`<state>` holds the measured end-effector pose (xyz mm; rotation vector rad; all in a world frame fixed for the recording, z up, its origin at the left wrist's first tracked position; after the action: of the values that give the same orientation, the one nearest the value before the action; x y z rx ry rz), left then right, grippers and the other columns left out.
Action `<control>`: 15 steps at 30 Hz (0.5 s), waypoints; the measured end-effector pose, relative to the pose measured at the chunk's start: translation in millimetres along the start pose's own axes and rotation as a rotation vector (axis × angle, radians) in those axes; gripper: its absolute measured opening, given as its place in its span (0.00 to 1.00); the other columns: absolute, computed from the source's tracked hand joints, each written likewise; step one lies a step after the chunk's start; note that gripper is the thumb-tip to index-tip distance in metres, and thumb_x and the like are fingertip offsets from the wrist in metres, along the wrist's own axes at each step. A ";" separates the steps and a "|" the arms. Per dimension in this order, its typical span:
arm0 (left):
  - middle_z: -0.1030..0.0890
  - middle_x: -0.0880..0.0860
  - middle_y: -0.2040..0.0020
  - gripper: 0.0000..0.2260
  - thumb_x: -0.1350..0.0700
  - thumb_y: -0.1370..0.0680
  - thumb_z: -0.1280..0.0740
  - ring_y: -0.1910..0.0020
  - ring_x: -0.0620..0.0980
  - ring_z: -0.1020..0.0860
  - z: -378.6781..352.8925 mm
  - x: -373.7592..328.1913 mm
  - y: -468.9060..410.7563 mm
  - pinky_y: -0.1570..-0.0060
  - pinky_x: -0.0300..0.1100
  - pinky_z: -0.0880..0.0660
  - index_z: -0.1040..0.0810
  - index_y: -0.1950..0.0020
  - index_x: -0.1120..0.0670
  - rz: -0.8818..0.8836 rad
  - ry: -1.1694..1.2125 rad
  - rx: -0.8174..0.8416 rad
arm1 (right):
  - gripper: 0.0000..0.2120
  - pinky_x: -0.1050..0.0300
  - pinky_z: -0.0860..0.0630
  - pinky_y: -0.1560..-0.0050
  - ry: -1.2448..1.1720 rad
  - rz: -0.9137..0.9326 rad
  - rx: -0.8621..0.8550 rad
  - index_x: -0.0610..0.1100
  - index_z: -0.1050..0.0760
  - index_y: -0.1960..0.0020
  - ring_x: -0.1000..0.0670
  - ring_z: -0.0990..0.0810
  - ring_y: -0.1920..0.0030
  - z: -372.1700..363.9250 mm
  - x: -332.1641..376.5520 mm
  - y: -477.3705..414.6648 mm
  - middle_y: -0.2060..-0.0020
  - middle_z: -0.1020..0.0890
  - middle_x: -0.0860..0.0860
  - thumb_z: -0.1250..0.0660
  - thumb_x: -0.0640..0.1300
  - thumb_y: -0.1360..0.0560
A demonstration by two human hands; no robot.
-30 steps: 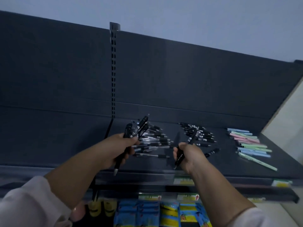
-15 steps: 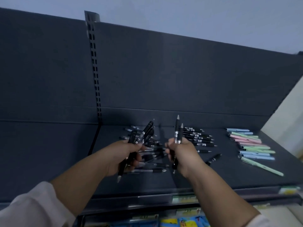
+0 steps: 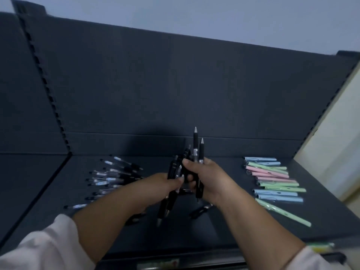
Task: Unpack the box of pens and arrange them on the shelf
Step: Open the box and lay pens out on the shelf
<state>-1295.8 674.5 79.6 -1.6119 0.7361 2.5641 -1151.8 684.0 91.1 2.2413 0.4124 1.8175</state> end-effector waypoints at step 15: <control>0.24 0.57 0.64 0.06 0.59 0.22 0.33 0.65 0.51 0.24 -91.4 -19.2 -59.6 0.77 0.37 0.24 0.25 0.56 0.61 0.328 0.915 -0.208 | 0.08 0.61 0.29 0.57 1.487 0.320 0.189 0.43 0.24 0.53 0.49 0.22 0.55 90.1 56.3 -61.0 0.58 0.21 0.49 0.29 0.45 0.28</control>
<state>-1193.9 695.1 41.3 -2.9963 0.8157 2.0055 -1057.4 761.1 102.8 0.5774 0.4223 3.4051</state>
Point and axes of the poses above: each hand's wrist, its own y-axis away from the middle knuckle, its own z-axis out of the back of the hand, x = y × z, the point moved 1 cm from there along -y, towards the middle knuckle
